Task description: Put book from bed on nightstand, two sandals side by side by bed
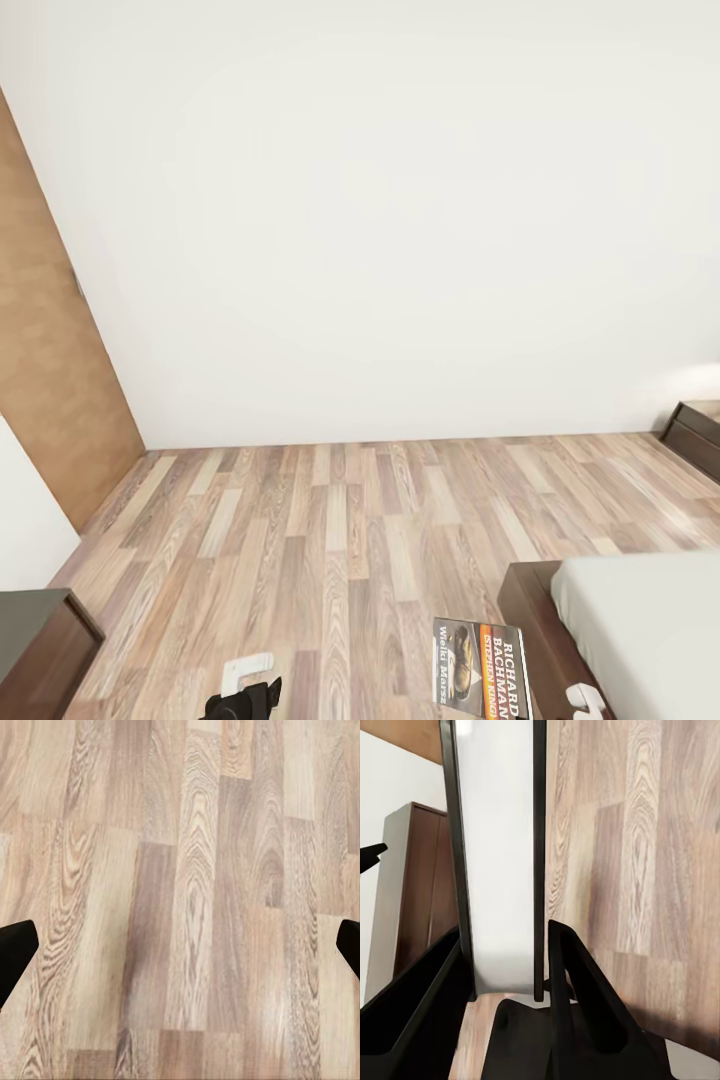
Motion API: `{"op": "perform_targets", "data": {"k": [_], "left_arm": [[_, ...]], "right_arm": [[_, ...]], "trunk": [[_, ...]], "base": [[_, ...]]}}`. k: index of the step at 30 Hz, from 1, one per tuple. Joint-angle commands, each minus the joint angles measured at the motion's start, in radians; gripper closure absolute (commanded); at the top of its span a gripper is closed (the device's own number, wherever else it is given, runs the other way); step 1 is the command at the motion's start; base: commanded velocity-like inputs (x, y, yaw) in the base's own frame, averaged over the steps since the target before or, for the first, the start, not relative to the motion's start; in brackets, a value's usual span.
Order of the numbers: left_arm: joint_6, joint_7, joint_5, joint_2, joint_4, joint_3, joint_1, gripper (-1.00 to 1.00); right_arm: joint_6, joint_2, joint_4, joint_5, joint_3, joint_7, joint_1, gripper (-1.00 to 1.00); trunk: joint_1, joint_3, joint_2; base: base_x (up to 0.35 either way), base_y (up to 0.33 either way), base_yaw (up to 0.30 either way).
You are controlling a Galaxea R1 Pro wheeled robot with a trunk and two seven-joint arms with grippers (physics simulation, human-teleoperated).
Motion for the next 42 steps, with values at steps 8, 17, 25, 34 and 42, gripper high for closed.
{"op": "perform_targets", "data": {"k": [8,17,25,34,42], "left_arm": [[-0.003,-0.004,0.009,0.000,0.001,0.000,-0.001,-1.00],[-0.003,-0.004,0.009,0.000,0.001,0.001,-0.001,-1.00],[-0.003,-0.004,0.009,0.000,0.001,0.001,-0.001,-1.00],[-0.004,-0.004,0.009,0.000,0.001,0.001,-0.001,-1.00],[-0.003,-0.004,0.009,0.000,0.001,0.001,-0.001,-1.00]], "right_arm": [[0.011,0.000,-0.001,0.002,-0.009,0.005,-0.001,1.00],[0.011,0.001,-0.001,0.002,-0.009,0.005,-0.001,1.00],[0.011,0.001,0.000,0.003,-0.008,0.005,-0.001,1.00],[0.011,0.001,0.000,0.003,-0.008,0.005,-0.001,1.00],[0.011,0.001,0.000,0.003,-0.007,0.005,-0.001,1.00]], "trunk": [[0.001,-0.001,-0.001],[0.001,-0.001,-0.001],[0.001,-0.001,-0.001],[0.001,-0.001,-0.001],[0.001,-0.001,-0.001]], "base": [[0.330,0.000,0.000],[0.331,0.000,0.000],[0.331,0.000,0.000],[0.331,0.000,0.000],[0.331,0.000,0.000]]}}
